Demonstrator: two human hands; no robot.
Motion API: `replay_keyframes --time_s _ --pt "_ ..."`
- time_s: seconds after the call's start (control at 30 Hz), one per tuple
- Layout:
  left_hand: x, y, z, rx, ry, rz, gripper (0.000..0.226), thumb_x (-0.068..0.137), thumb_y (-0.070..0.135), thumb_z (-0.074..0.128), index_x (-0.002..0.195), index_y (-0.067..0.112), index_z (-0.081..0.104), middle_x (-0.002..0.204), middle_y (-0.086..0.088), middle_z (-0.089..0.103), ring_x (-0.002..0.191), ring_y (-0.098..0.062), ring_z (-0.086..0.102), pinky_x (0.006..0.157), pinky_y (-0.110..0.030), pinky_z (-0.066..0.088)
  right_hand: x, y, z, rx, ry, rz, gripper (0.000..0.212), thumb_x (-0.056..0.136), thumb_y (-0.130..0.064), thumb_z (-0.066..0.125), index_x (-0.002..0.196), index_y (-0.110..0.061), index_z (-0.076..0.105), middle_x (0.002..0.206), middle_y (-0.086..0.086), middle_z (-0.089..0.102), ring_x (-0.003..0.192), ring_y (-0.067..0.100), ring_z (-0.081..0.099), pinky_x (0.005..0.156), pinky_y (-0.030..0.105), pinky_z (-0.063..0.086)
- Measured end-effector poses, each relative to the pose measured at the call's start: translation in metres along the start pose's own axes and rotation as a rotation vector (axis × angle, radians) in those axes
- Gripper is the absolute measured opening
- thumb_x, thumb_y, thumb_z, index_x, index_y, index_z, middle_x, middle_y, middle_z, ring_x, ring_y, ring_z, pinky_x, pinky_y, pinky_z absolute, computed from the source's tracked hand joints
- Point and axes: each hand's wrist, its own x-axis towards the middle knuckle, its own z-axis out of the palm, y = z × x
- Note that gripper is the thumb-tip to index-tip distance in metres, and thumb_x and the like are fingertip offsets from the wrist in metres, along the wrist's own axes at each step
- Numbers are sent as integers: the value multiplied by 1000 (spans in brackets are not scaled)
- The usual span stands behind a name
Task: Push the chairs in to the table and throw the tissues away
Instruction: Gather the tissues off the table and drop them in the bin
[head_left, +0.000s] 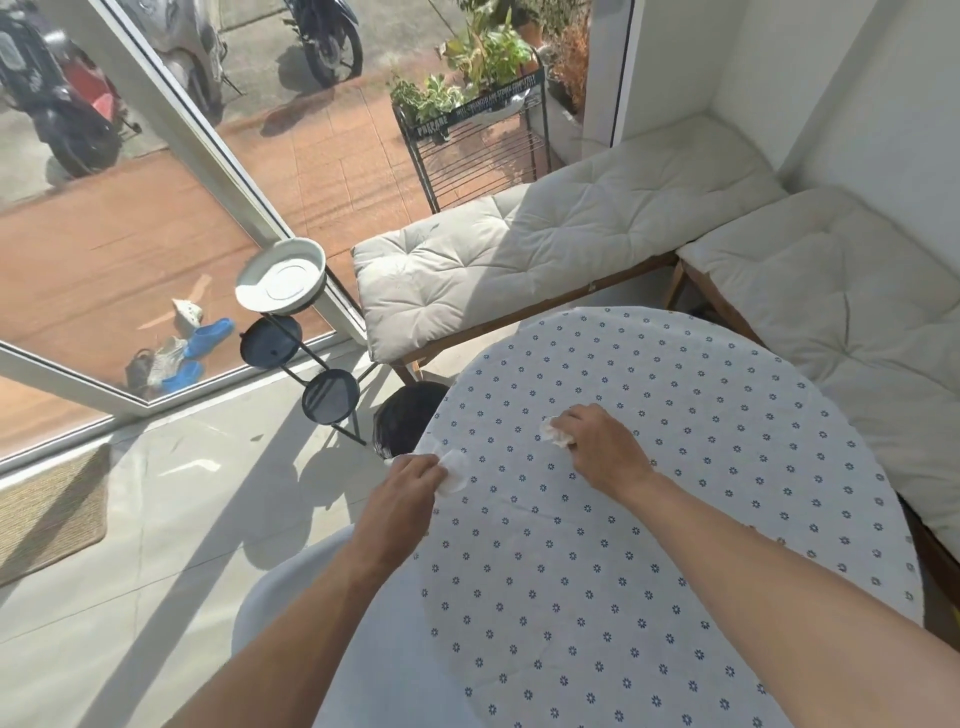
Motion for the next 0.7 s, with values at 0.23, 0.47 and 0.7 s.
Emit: replay_keyframes --time_s 0.23,0.47,0.7 --pt "47 -111 -12 -16 -37 123 28 92 -9 61 115 2 71 128 -13 68 119 -38 56 85 -54 57 63 -83 49 20 88 32 36 86 8 65 118 -7 71 111 11 72 102 33 61 66 34 48" --pt "103 -240 17 30 -144 178 29 90 -10 53 110 3 69 122 -10 64 115 -35 53 77 -51 56 145 -141 125 37 41 111 41 89 8 58 125 -9 68 120 9 69 113 31 58 82 45 59" --pt "156 -332 60 3 -171 157 24 97 1 52 111 9 70 122 -5 68 106 -31 55 90 -46 47 227 -170 202 1 15 94 36 90 7 56 119 -10 70 108 9 67 102 29 59 73 37 56"
